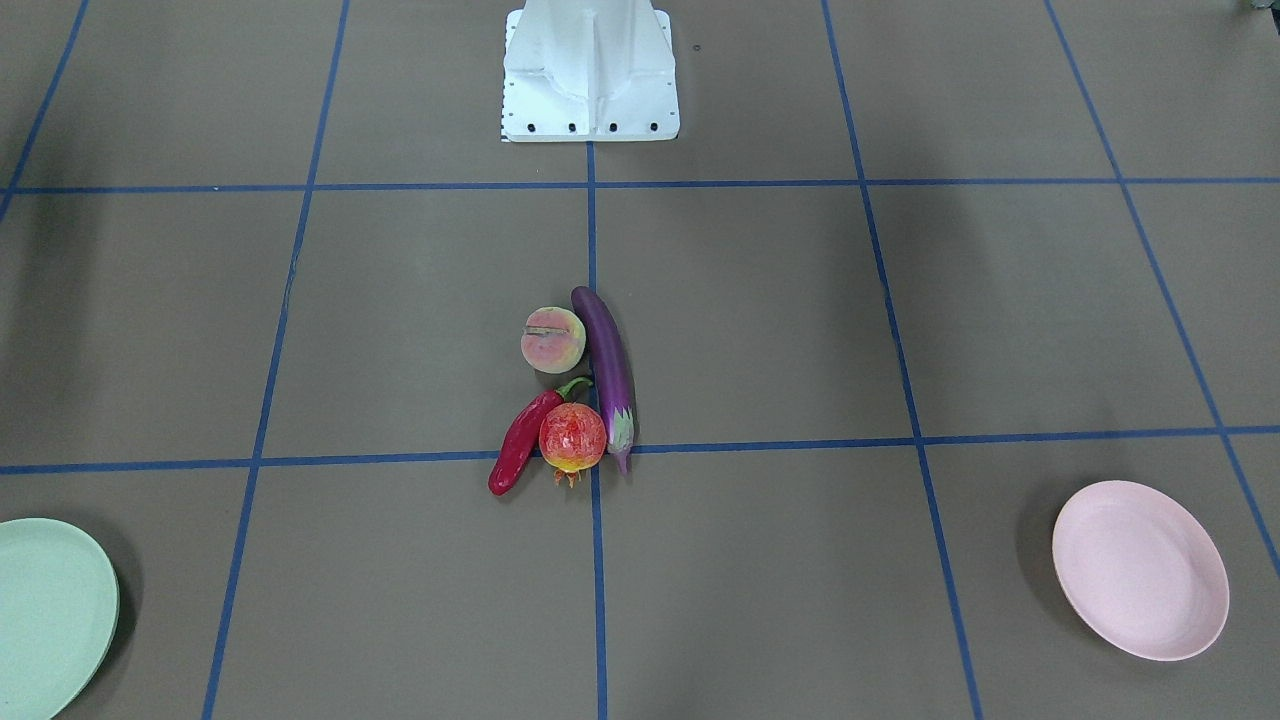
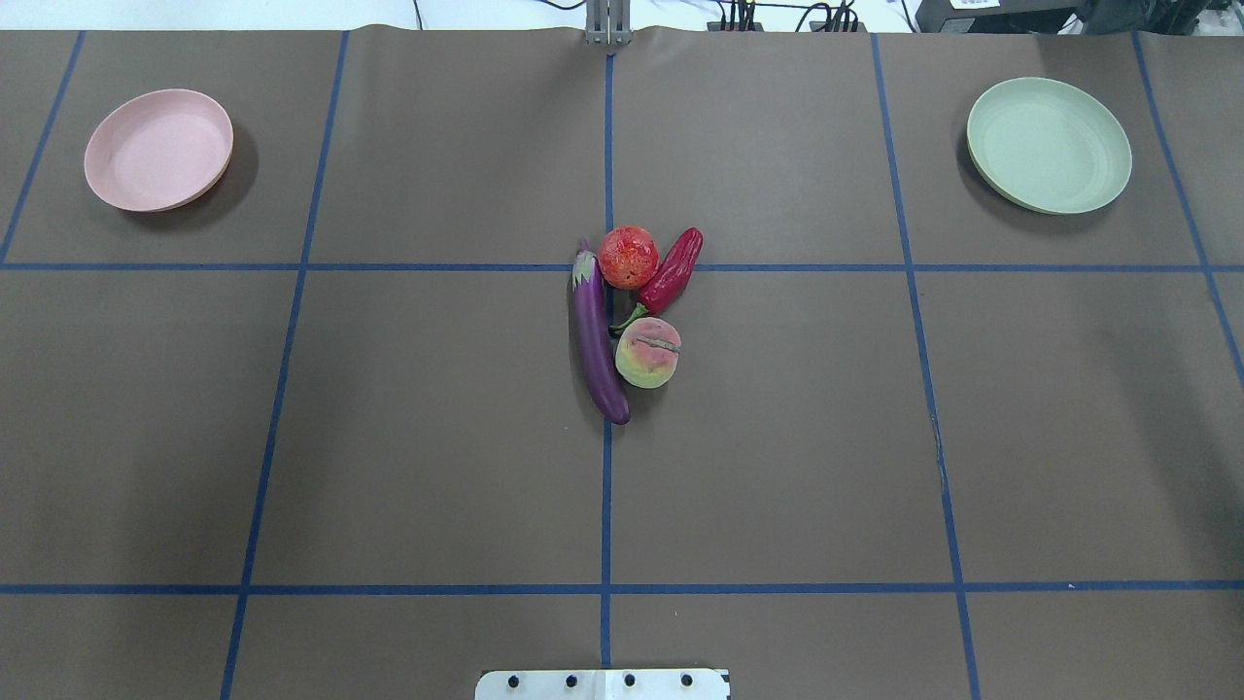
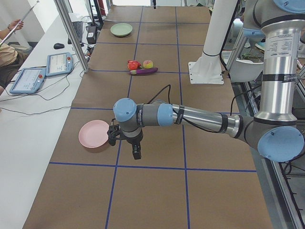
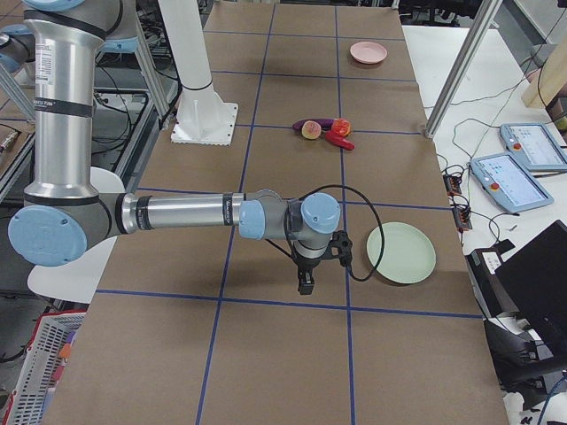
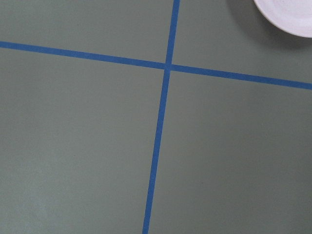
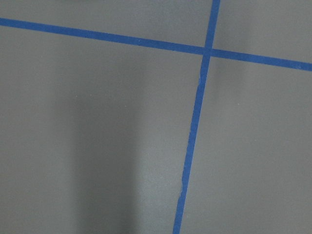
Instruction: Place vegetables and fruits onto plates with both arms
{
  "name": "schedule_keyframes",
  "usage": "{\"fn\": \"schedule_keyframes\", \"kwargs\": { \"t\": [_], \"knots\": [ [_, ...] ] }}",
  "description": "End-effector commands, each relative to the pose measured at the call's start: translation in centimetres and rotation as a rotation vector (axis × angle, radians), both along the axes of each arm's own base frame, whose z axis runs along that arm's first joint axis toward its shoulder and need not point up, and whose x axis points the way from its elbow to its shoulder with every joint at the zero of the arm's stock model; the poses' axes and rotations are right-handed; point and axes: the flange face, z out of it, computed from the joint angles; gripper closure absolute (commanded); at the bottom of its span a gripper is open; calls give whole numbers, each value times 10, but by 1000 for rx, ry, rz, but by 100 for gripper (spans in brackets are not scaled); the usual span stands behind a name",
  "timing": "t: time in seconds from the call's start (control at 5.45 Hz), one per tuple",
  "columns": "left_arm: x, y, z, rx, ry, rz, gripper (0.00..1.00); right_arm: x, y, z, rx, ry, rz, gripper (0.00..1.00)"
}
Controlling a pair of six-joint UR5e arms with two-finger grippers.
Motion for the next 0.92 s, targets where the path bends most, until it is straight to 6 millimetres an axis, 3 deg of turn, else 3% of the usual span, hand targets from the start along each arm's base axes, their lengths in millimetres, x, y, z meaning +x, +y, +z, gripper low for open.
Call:
{"fn": "schedule_keyframes", "kwargs": {
  "t": [0.0,0.73],
  "knots": [
    [0,1,-4,3,-2,-1,0,2,11,10,-22,7,1,0],
    [2,4,-42,96,11,8,0,-1,6,4,-12,-7,2,0]
  ]
}}
